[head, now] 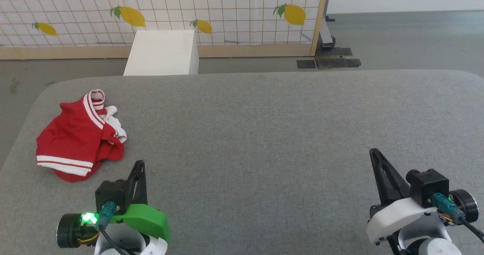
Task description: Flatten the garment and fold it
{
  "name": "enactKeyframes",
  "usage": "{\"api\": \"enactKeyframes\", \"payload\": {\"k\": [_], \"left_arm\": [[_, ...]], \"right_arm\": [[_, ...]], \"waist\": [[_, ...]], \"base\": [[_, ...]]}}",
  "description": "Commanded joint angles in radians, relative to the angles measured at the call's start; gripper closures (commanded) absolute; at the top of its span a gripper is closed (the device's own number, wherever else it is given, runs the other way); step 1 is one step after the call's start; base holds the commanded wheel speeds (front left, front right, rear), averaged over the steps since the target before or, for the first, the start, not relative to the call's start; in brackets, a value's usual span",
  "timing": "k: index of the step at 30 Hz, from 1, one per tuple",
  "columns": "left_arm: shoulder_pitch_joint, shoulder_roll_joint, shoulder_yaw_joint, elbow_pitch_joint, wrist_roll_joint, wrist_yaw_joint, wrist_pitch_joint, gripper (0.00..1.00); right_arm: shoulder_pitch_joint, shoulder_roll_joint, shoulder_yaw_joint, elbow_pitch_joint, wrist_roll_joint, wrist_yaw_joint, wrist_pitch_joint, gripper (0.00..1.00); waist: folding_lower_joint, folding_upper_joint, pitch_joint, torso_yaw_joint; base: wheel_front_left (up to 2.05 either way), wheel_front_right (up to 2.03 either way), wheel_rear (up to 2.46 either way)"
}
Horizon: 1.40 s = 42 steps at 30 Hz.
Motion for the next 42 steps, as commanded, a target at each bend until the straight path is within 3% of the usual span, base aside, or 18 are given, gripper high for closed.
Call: {"api": "enactKeyframes", "payload": {"k": [1, 2, 3, 42], "left_arm": [[-0.016, -0.006, 0.004, -0.002, 0.01, -0.001, 0.002, 1.0], [-0.016, -0.006, 0.004, -0.002, 0.01, -0.001, 0.002, 1.0], [0.0, 0.0, 0.0, 0.0, 0.0, 0.0, 0.0, 0.0], [0.0, 0.007, -0.01, 0.002, -0.014, -0.001, 0.008, 0.0]], "right_arm": [[-0.019, 0.003, 0.002, -0.006, -0.006, -0.001, 0.0, 1.0], [-0.019, 0.003, 0.002, -0.006, -0.006, -0.001, 0.0, 1.0], [0.0, 0.0, 0.0, 0.0, 0.0, 0.0, 0.0, 0.0], [-0.009, 0.0, -0.001, -0.001, 0.021, 0.0, 0.0, 0.0]], "waist": [[0.0, 0.0, 0.0, 0.0], [0.0, 0.0, 0.0, 0.0], [0.0, 0.0, 0.0, 0.0], [0.0, 0.0, -0.003, -0.001]], "base": [[0.0, 0.0, 0.0], [0.0, 0.0, 0.0], [0.0, 0.0, 0.0], [0.0, 0.0, 0.0]]}}
